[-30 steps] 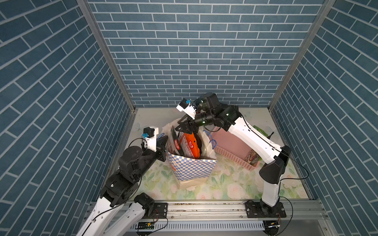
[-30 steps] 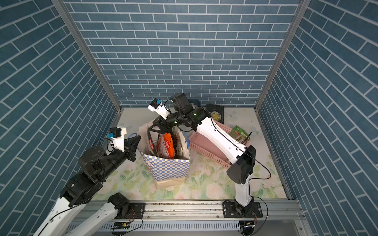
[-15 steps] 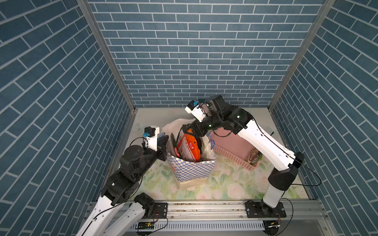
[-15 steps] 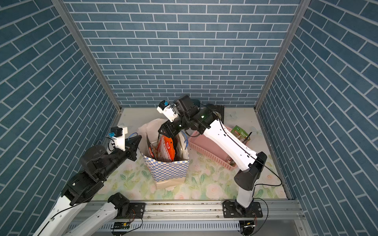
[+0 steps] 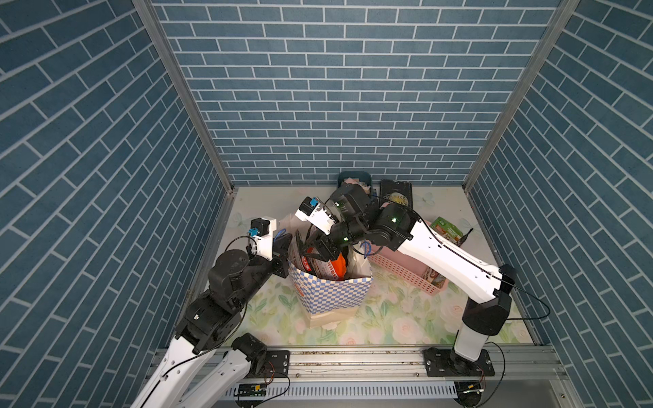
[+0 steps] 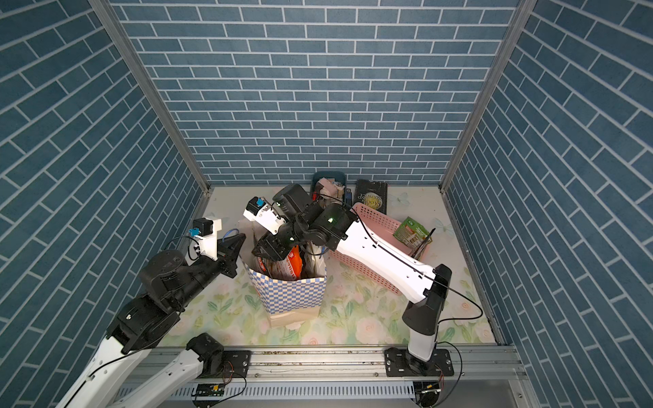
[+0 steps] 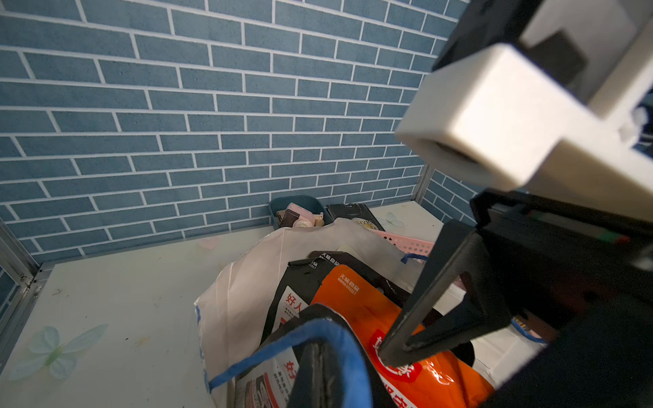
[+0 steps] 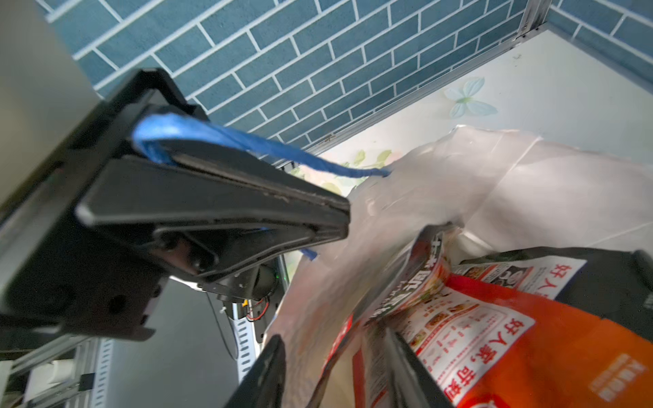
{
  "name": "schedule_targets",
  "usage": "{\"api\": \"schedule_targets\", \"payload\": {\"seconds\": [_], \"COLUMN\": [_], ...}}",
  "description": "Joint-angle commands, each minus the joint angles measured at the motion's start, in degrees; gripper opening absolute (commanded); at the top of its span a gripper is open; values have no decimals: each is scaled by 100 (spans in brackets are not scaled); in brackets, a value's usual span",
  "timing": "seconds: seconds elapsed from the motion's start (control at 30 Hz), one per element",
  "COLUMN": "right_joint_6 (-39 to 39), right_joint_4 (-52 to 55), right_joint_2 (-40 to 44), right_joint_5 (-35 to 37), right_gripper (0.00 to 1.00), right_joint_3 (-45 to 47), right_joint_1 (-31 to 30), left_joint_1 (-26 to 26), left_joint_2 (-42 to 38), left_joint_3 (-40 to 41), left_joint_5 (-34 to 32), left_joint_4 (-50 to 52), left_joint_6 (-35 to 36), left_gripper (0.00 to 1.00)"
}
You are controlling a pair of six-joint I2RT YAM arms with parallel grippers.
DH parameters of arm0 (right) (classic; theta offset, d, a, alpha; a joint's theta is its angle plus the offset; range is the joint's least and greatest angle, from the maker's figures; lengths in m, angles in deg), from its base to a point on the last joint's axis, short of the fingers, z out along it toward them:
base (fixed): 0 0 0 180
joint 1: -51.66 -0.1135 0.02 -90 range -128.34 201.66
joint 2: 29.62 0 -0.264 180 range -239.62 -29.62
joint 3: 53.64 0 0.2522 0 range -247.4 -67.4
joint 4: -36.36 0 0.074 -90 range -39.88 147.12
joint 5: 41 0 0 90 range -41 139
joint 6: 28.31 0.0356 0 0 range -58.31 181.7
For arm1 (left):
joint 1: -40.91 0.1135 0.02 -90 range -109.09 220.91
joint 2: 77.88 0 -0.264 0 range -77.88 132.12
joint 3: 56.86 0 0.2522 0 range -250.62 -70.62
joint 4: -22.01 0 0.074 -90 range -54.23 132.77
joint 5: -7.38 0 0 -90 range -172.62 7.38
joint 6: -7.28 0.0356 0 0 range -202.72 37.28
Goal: Place the condiment packets inside the bag
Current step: Adjust the condiment packet in the paper bag.
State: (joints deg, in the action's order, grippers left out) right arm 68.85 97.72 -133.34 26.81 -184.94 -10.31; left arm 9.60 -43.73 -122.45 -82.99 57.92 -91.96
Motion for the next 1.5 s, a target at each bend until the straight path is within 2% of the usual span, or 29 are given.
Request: {"api": "schedule_targets", "payload": {"seconds": [0.0,0.13,0.23,0.3,0.33,0.37,0.5,0.63,0.8,1.03,1.23,1.27,1.37,1.47], "right_joint_6": [168,314,454,558,628,766,1345,1578,1589,1780,1633,1575,1448,1375], "right_joint_4": [172,233,410,537,580,626,787,1325,987,110,273,310,208,51], "right_joint_2": [-319,-437,-545,-629,-665,-702,-836,-1075,-1143,-1548,-1960,-1948,-1657,-1223], "right_joint_5": [207,-140,83,214,268,292,-264,-612,-954,-737,-623,-610,-493,-380], "right_gripper": [39,38,35,21,8,0,0,0,0,0,0,1,26,41], "right_joint_3": [-373,-385,-422,-506,-564,-696,-1393,-2242,-1772,-1886,-1899,-1885,-1678,-1423], "right_joint_1": [6,10,18,55,73,127,323,419,662,1130,1231,1232,1235,1239], "left_joint_1": [31,35,35,30,30,30,29,30,37,36,32,32,36,33], "left_joint_2": [-57,-71,-88,-97,-101,-94,-84,-117,-129,-89,-62,-66,-46,15], "left_joint_3": [-283,-283,-260,-233,-227,-216,-228,-227,-123,-83,-99,-99,-74,-64], "left_joint_5": [37,36,45,53,61,78,97,77,116,207,233,223,203,240], "left_joint_4": [-466,-477,-483,-491,-492,-493,-478,-442,-513,-562,-557,-556,-594,-648], "left_joint_6": [24,26,31,33,35,27,60,106,93,31,14,18,19,18], "left_gripper": [0,0,0,0,0,0,0,0,0,0,0,0,0,0]}}
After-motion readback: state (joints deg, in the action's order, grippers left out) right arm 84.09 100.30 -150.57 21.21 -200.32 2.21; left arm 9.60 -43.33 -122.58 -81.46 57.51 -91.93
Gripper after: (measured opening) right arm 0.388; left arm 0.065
